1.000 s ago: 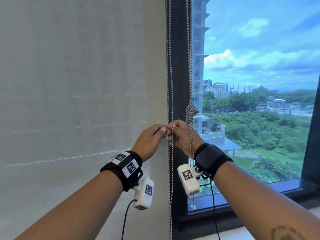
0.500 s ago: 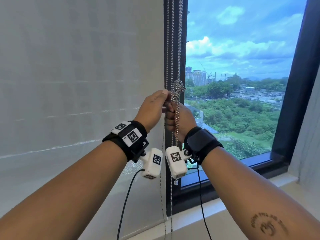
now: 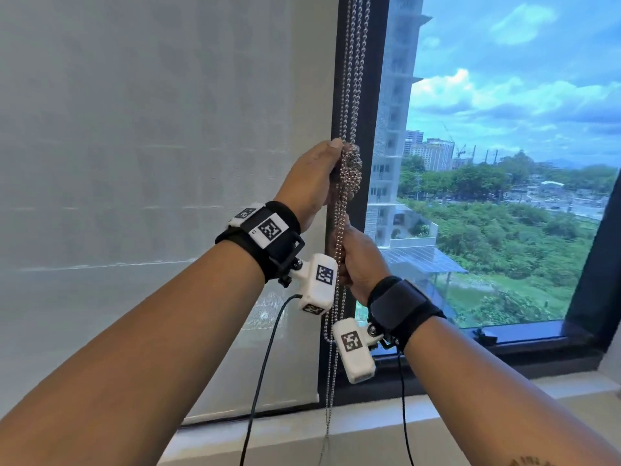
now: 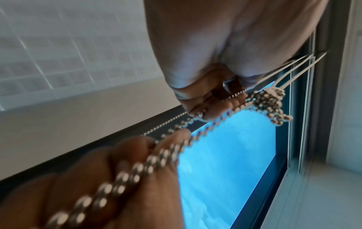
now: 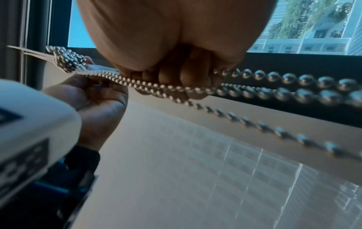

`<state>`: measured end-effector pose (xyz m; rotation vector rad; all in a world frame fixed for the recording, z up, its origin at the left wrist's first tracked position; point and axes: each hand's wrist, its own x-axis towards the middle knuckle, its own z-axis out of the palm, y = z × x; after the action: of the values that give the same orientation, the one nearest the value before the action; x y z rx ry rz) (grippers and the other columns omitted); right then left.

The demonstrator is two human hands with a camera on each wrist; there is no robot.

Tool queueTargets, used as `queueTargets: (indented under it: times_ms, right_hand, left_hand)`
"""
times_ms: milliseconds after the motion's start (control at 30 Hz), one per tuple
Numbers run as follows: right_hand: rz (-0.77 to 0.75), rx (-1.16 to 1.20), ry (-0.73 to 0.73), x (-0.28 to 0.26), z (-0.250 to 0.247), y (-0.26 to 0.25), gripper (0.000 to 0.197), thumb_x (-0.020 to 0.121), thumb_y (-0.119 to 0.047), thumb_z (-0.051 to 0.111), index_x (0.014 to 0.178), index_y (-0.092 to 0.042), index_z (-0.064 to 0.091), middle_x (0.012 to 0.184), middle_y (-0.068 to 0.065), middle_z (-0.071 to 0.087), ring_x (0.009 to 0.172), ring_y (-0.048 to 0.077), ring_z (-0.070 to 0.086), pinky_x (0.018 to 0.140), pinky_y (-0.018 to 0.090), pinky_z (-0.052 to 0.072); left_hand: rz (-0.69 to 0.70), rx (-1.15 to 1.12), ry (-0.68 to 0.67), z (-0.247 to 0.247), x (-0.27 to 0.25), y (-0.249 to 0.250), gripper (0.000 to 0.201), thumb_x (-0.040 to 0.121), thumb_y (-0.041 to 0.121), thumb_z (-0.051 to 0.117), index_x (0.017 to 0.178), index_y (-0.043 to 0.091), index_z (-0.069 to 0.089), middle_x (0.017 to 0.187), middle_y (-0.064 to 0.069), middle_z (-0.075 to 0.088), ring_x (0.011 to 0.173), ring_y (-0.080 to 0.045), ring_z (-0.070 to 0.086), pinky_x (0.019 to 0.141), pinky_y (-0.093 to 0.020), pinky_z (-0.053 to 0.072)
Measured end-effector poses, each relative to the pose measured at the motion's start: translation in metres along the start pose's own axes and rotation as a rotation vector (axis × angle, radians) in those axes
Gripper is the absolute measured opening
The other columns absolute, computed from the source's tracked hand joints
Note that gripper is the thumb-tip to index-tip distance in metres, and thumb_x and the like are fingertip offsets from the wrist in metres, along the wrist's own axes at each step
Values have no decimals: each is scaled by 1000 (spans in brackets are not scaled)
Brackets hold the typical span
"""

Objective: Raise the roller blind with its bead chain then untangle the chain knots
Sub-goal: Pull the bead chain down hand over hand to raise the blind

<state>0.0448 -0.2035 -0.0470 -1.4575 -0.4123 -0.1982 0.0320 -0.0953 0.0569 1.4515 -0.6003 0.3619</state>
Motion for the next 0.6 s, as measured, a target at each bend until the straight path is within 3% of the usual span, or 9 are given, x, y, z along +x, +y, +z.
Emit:
queueTargets:
  times_ms: [100, 167, 200, 300, 367, 433, 533, 600]
  right_hand:
    - [-11, -33, -28, -5, -6, 19, 46, 106, -40, 39, 70, -19, 55, 59, -5, 54, 54, 12, 47, 58, 28, 40]
    - [5, -67, -83, -7, -10, 31, 42, 103, -46, 44, 79, -15, 59, 72, 7, 54, 67, 20, 47, 68, 34, 40]
    - [13, -110, -129, -8, -13, 33, 44, 101, -49, 45, 76, -15, 58, 70, 8, 50, 64, 19, 45, 65, 32, 40]
    - [63, -287, -246, -13, -25, 37, 49, 102, -50, 44, 67, -17, 52, 58, -2, 45, 49, 11, 39, 50, 20, 35]
    - [89, -288, -263, -8, -32, 34, 46, 103, -46, 45, 79, -11, 63, 65, 2, 59, 56, 13, 51, 56, 21, 43]
    - [88, -248, -225, 4, -36, 25, 40, 104, -40, 46, 90, -8, 66, 75, 6, 67, 68, 19, 59, 64, 29, 49]
    - [14, -201, -151, 25, -33, -8, 44, 104, -40, 45, 100, -2, 66, 86, 12, 70, 79, 24, 65, 77, 44, 56]
    - [-28, -70, -133, 35, -26, -33, 46, 103, -41, 46, 102, 1, 66, 86, 15, 68, 76, 24, 65, 78, 42, 56]
  left_hand:
    - [-20, -18, 31, 9, -10, -6, 33, 106, 31, 37, 78, 21, 51, 62, 6, 41, 54, -9, 33, 48, -23, 28]
    - [-35, -36, 50, 11, -18, -14, 35, 104, 24, 36, 69, 23, 41, 57, 7, 32, 52, -10, 22, 47, -27, 16]
    - [-36, -40, 63, 11, -21, -18, 34, 101, 21, 35, 67, 24, 38, 56, 7, 30, 51, -10, 19, 48, -29, 12]
    - [-47, -78, 117, 8, -29, -31, 34, 94, 17, 34, 62, 26, 29, 54, 6, 24, 47, -11, 14, 46, -28, 8]
    - [-56, -85, 129, 8, -31, -39, 34, 92, 16, 33, 60, 26, 26, 53, 5, 22, 47, -13, 12, 45, -28, 7]
    - [-62, -87, 135, 10, -35, -48, 35, 93, 16, 33, 60, 26, 26, 53, 3, 21, 47, -13, 12, 46, -28, 7]
    - [-82, -112, 156, 14, -39, -62, 41, 96, 20, 36, 56, 26, 30, 53, 3, 21, 45, -10, 13, 44, -23, 8]
    - [-131, -107, 174, 15, -43, -70, 45, 100, 24, 37, 55, 26, 36, 51, 5, 23, 43, -9, 14, 44, -20, 9]
